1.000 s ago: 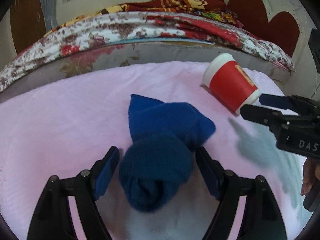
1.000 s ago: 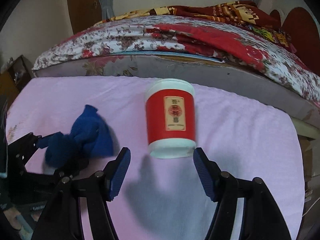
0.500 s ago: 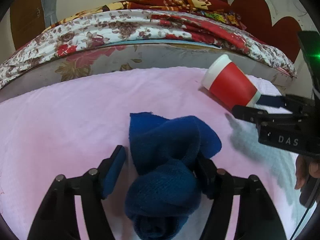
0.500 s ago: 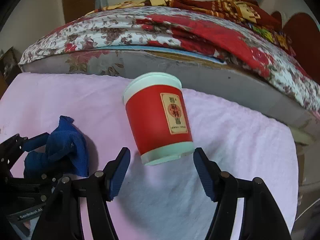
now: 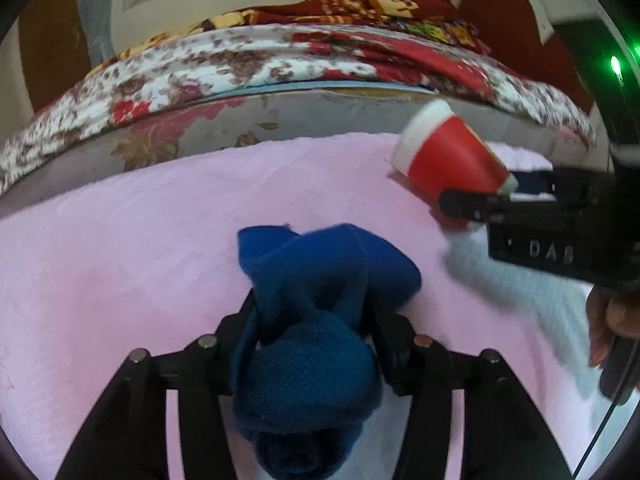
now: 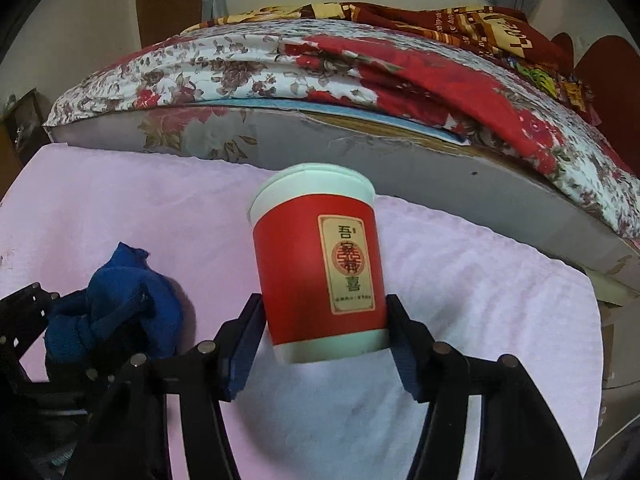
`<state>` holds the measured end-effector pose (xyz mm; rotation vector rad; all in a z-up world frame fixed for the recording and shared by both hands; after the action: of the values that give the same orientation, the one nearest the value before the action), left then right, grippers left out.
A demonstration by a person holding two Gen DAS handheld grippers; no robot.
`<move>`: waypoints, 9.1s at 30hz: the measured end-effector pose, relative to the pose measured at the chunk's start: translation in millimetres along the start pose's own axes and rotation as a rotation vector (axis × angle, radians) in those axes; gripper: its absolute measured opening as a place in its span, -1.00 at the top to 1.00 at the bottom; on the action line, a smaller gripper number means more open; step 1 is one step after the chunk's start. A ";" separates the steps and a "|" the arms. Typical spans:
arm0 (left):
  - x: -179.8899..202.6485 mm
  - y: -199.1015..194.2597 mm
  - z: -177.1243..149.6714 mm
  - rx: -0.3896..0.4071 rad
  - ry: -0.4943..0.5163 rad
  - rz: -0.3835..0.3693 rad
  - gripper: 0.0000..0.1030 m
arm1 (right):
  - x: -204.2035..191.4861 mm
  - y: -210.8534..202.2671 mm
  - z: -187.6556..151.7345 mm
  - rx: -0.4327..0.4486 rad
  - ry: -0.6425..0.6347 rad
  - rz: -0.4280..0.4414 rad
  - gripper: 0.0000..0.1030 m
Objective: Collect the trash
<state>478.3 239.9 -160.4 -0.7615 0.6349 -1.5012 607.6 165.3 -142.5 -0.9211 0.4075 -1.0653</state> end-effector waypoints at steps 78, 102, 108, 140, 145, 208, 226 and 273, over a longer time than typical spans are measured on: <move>438.9 -202.0 -268.4 -0.056 0.479 -0.506 0.47 | 216.0 -412.6 -565.0 0.112 0.521 -0.289 -0.14; 470.9 -121.4 -315.1 -0.233 0.453 -0.522 0.47 | 217.4 -301.1 -627.0 -0.132 0.443 -0.207 -0.15; 475.8 -98.4 -325.9 -0.293 0.438 -0.527 0.37 | 222.9 -270.9 -638.2 -0.188 0.417 -0.184 -0.16; 386.6 -177.1 -297.3 -0.059 0.353 -0.332 -0.93 | 193.9 -342.2 -588.3 -0.019 0.504 -0.280 -1.00; 373.2 -203.1 -291.9 -0.014 0.351 -0.316 -0.93 | 176.7 -367.4 -572.9 0.027 0.507 -0.288 -1.00; 300.4 -369.3 -278.1 0.330 0.301 -0.202 -0.98 | 69.6 -537.1 -522.0 0.335 0.499 -0.404 -1.00; 300.6 -371.1 -276.6 0.333 0.301 -0.205 -0.98 | 66.5 -538.4 -521.6 0.337 0.499 -0.402 -1.00; 299.6 -372.6 -269.6 0.344 0.319 -0.198 -0.98 | 64.1 -537.5 -520.7 0.337 0.502 -0.396 -1.00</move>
<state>32.2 -44.9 -14.6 -0.3287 0.5250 -1.8759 -24.2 -215.6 -1.7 -0.4298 0.4470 -1.6815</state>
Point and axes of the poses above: each gripper's, at about its wrist camera, not at the fingertips, and y roughly the way its jaws point, x to its right, z to its top, the point moved 9 cm from there along y, roughly the way its jaws point, and after that the axes turned 2 degrees about -z, right-handed, at the moved point
